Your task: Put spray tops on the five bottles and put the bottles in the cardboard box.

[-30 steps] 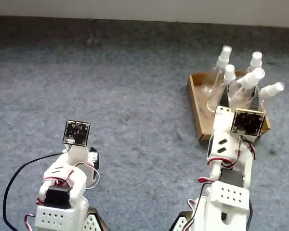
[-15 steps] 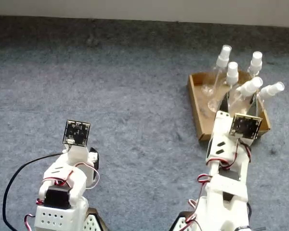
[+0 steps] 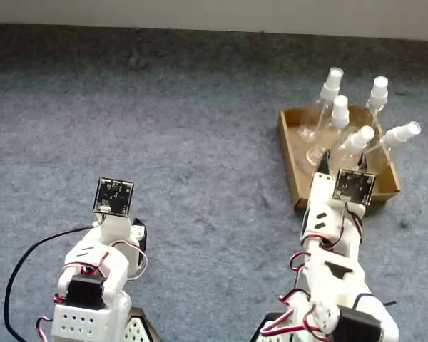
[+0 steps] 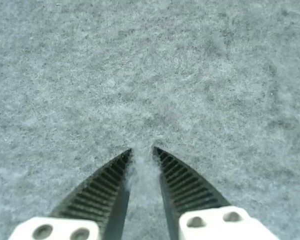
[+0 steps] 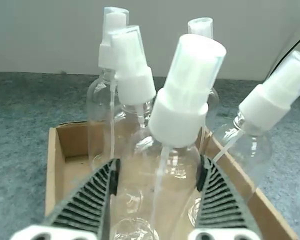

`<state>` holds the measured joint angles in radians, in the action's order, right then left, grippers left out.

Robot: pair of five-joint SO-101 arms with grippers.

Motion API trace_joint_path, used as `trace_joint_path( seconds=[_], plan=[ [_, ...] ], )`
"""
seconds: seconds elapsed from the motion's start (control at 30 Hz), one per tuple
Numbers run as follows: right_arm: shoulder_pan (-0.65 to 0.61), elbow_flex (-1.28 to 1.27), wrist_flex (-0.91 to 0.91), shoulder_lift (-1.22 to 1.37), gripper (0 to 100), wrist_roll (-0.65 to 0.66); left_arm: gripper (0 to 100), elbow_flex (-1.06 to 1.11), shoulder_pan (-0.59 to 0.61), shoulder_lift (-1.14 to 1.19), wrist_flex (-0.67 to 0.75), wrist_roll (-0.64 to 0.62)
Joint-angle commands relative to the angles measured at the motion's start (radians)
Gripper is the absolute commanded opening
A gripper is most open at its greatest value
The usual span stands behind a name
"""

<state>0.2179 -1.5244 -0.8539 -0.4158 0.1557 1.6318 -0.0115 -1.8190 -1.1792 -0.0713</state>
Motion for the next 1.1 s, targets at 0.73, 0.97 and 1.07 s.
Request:
trace_joint_path(
  seconds=[0.73, 0.97, 1.07],
  plan=[
    [0.007, 0.200, -0.056, 0.274, 20.1, 0.081, 1, -0.001, 0.005, -0.012, 0.003, 0.005],
    [0.008, 0.200, -0.053, 0.272, 20.3, 0.106, 1, -0.001, 0.005, -0.012, 0.003, 0.006],
    [0.008, 0.200, -0.053, 0.272, 20.4, 0.106, 1, -0.001, 0.005, -0.012, 0.003, 0.006]
  ],
)
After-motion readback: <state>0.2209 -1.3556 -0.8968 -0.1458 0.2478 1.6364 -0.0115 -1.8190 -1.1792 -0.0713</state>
